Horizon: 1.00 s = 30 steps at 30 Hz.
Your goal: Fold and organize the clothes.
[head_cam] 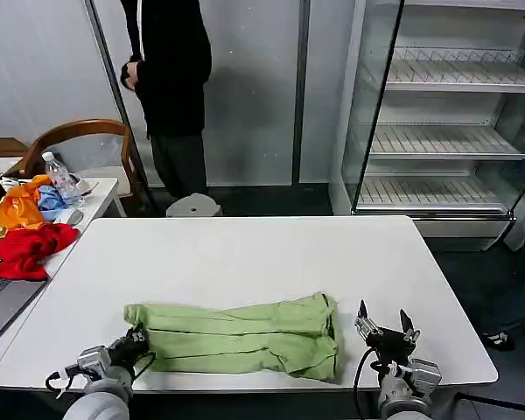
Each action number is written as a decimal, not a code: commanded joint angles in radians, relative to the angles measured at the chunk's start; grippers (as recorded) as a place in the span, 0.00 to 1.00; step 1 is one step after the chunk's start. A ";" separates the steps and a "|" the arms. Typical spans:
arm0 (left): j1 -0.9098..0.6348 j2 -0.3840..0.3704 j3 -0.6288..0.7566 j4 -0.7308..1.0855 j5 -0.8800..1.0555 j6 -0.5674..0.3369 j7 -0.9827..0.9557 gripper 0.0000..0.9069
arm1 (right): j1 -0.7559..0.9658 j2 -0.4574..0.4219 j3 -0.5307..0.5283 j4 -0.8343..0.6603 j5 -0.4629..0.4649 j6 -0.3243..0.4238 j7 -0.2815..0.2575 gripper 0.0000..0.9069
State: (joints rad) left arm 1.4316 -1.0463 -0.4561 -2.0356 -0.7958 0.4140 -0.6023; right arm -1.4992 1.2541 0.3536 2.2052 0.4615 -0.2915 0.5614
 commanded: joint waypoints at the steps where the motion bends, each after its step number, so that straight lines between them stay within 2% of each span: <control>1: -0.056 0.151 -0.016 0.036 0.008 -0.007 0.002 0.00 | 0.000 0.000 -0.005 -0.004 -0.001 0.002 0.000 1.00; 9: -0.193 0.286 0.001 0.112 -0.014 -0.005 0.003 0.00 | -0.005 0.002 -0.008 -0.001 -0.007 0.007 -0.001 1.00; 13: -0.228 0.306 0.003 0.092 -0.017 0.003 -0.001 0.00 | -0.006 0.007 -0.008 -0.003 -0.012 0.010 -0.001 1.00; 18: -0.210 0.279 -0.002 0.004 -0.020 0.015 -0.009 0.01 | -0.008 0.012 -0.009 -0.004 -0.018 0.010 0.001 1.00; 30: -0.098 0.138 0.058 -0.193 0.021 0.022 -0.012 0.01 | -0.003 0.028 -0.026 -0.011 -0.052 0.008 0.005 1.00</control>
State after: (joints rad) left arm 1.2956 -0.8454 -0.4339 -2.1046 -0.7958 0.4350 -0.6143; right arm -1.5023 1.2801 0.3323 2.1945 0.4244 -0.2813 0.5659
